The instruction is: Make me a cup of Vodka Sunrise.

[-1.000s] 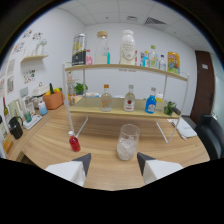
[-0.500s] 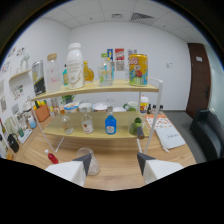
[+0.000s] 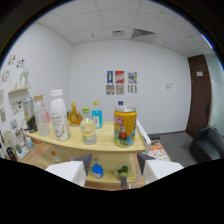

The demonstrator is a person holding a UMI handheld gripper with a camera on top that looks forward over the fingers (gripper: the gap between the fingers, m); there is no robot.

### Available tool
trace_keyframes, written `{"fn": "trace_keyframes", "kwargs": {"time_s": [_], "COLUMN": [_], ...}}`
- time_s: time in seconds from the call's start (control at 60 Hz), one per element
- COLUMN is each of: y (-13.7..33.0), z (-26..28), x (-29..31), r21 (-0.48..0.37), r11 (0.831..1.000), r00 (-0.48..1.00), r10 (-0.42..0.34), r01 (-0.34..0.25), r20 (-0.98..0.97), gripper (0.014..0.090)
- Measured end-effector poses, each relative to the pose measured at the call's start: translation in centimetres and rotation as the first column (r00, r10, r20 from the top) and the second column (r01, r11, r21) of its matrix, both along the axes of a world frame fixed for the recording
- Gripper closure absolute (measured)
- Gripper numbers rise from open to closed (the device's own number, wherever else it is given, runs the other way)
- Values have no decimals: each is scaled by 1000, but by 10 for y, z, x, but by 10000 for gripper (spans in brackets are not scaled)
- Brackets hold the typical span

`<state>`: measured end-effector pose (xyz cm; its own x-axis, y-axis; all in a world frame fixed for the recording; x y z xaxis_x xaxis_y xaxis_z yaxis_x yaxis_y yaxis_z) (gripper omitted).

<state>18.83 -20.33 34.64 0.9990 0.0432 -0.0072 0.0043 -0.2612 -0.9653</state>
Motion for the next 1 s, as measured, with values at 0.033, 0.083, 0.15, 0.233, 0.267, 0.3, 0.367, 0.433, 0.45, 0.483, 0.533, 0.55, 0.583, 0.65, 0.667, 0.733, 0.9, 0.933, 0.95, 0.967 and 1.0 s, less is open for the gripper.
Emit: {"fn": "trace_keyframes", "kwargs": {"time_s": [0.033,0.083,0.15,0.233,0.267,0.3,0.367,0.433,0.45,0.483,0.533,0.55,0.583,0.65,0.667,0.733,0.9,0.933,0.95,0.967,1.0], "y": [6,15,28,47,55,63,76,85,86,89,99,101,101,104,104,103,98,94,92,88,81], "z": [12,28,45,58,60,60,53,48,47,44,35,32,32,31,32,33,36,42,45,50,59], "x": [1,2,5,12,14,17,21,23,23,24,23,23,23,30,29,29,30,30,31,32,32], "r21": [23,53,87,122,129,130,122,107,104,96,88,84,81,96,99,101,94,103,109,114,130], "r11": [1000,999,996,991,990,989,990,991,991,992,993,993,994,990,990,989,989,987,986,986,984], "r00": [1000,1000,999,999,998,998,997,996,997,997,997,997,997,994,994,994,993,992,992,992,992], "r10": [-3,-5,-14,-42,-52,-63,-74,-77,-78,-79,-81,-81,-77,-105,-107,-109,-115,-118,-121,-121,-124], "r01": [3,5,17,45,55,65,77,80,80,81,82,82,77,102,105,108,118,121,123,123,124], "r20": [-3,-15,-32,-28,-25,-22,-26,-32,-30,-25,-15,-10,-3,17,20,0,-33,-31,-26,-19,-7], "gripper": [198,196,196,195,194,196,199,233,248,289,327,344,393,505,505,510,531,532,531,534,534]}}
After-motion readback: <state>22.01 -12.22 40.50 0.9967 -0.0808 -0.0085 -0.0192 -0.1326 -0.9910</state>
